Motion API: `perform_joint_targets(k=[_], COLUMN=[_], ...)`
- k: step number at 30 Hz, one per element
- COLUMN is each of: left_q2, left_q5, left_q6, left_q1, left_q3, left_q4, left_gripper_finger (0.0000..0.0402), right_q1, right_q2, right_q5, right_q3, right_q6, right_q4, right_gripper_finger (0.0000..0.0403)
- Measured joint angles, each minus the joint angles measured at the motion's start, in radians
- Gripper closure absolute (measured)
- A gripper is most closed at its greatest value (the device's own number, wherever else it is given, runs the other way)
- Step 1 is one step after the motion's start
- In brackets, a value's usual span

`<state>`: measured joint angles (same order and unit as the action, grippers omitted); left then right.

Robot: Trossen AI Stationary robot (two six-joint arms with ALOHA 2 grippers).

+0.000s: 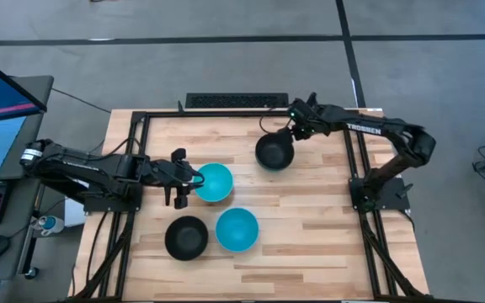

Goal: Nest bowls inside each other
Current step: Move the stacked bowls to the center of the table

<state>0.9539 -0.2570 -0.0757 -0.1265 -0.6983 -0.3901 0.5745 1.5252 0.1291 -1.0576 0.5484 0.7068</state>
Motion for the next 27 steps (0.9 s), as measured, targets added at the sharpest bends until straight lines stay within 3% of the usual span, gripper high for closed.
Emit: perform_joint_targets(k=[13,27], left_q2=[0.000,0.000], left_q5=[-0.030,-0.054], left_q6=[-0.034,-0.043], left_q1=[0.001,0.001], left_q3=[0.000,0.000], left_q4=[-0.003,-0.004], left_gripper_finger=[0.0243,0.0243], right_q1=[0.009,-0.085], right_q2=[0.139,0.149], right_q5=[-0.110,-0.167], right_q3=[-0.004,-0.053], right_q6=[-0.012,-0.009], right_q4=[-0.159,-0.169], right_gripper_finger=[0.0398,0.0397])
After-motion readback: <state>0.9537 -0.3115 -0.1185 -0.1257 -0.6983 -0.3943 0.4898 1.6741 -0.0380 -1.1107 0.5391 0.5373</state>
